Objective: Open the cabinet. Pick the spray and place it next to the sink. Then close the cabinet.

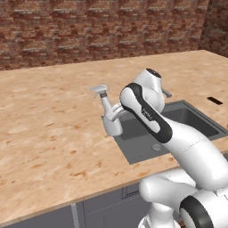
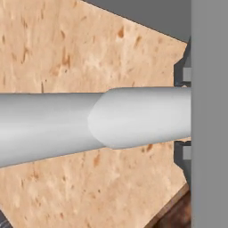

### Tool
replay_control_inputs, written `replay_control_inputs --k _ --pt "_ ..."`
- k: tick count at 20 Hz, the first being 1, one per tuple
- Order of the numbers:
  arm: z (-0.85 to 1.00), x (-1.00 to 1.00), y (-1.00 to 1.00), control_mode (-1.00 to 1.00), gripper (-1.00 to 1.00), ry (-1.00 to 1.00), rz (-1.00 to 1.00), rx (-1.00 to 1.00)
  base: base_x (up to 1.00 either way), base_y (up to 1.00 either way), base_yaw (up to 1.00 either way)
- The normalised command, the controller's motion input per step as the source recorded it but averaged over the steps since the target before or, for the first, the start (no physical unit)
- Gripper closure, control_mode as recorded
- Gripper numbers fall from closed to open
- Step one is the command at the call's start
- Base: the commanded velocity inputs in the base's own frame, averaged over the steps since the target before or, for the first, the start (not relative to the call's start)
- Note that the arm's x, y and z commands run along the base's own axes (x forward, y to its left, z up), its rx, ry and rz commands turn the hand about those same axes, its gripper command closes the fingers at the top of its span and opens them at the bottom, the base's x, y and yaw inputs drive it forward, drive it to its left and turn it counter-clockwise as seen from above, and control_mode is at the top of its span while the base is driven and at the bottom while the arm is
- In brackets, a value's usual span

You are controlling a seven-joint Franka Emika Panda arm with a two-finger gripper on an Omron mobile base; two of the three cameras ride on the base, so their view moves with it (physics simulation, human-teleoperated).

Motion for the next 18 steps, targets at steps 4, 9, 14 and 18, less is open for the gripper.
replay_control_inputs --k 4,9,14,18 --pt "-0.54 0.01 0.0 -1.0 1.0 0.12 0.12 -0.12 0.0 0.0 0.0" --pt "-0.4 0.0 0.0 -1.0 1.0 0.02 0.11 -0.04 0.0 0.0 0.0" --pt "-0.35 0.01 0.0 -1.0 1.0 0.0 0.09 0.01 0.0 0.0 0.0" --pt "-0.04 0.0 0.0 -1.0 1.0 -0.02 0.02 0.12 0.0 0.0 0.0"
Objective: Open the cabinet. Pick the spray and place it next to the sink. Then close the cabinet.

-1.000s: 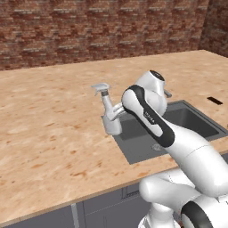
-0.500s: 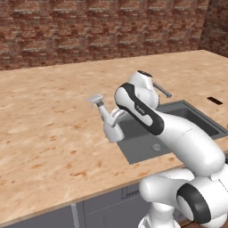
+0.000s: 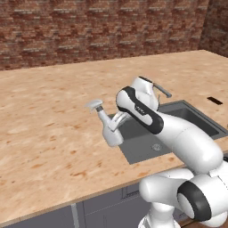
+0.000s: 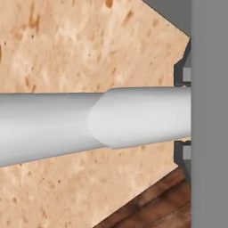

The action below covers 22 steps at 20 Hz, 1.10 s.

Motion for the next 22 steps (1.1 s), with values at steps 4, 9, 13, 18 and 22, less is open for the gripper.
replay_control_inputs --k 4,9,13,18,22 --pt "-0.02 0.02 0.0 -1.0 1.0 -0.02 0.0 0.14 0.0 0.0 0.0" --pt "-0.25 0.24 0.0 -1.0 1.0 -0.06 0.01 0.12 0.0 0.0 0.0" --pt "-0.47 0.13 0.0 -1.0 1.0 -0.23 0.0 0.07 0.0 0.0 0.0" --pt "-0.35 0.0 0.0 -1.0 1.0 -0.29 0.0 0.08 0.0 0.0 0.0" --pt "-0.02 0.0 0.0 -1.0 1.0 -0.17 0.03 0.1 0.0 0.0 0.0"
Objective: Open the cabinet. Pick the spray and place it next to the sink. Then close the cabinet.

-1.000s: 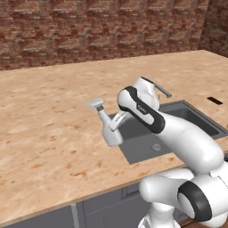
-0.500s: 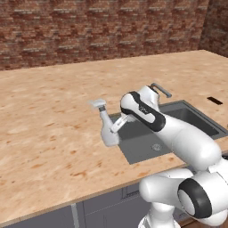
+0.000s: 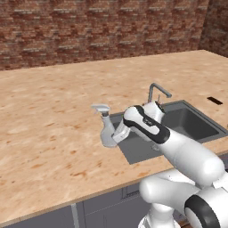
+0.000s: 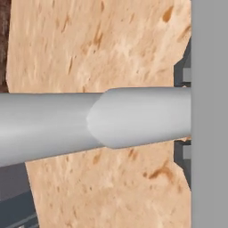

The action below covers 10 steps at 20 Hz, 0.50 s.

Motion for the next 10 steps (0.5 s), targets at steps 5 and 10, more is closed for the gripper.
replay_control_inputs --k 5,10 --pt "0.0 0.0 0.0 -1.0 1.0 -0.04 0.02 0.14 0.0 0.0 0.0" --pt "0.0 0.0 -0.02 -1.0 1.0 0.01 0.01 0.07 0.0 0.0 0.0"
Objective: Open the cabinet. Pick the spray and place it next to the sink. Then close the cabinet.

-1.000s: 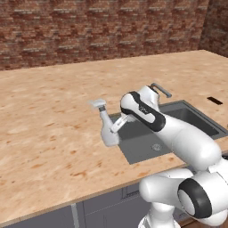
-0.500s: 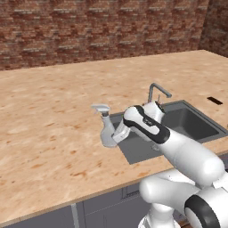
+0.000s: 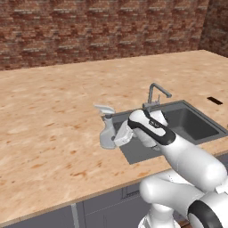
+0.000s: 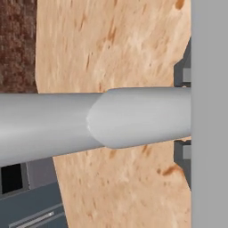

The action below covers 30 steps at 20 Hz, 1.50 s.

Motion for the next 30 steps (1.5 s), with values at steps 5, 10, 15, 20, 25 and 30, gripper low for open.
replay_control_inputs --k 5,10,15,20,25,30 --pt "-0.03 0.0 -0.01 -1.0 1.0 0.01 0.0 0.0 0.0 0.0 0.0" --pt "-0.24 0.0 0.0 -1.0 1.0 0.01 0.0 -0.01 0.0 0.0 0.0" --pt "-0.32 0.01 0.0 -1.0 1.0 0.04 0.0 -0.05 0.0 0.0 0.0" --pt "-0.32 0.03 0.0 -1.0 1.0 0.01 0.0 -0.04 0.0 0.0 0.0" --pt "-0.35 0.0 0.0 -1.0 1.0 0.01 0.0 -0.02 0.0 0.0 0.0" --pt "-0.44 0.0 0.0 -1.0 1.0 0.01 0.0 -0.01 0.0 0.0 0.0"
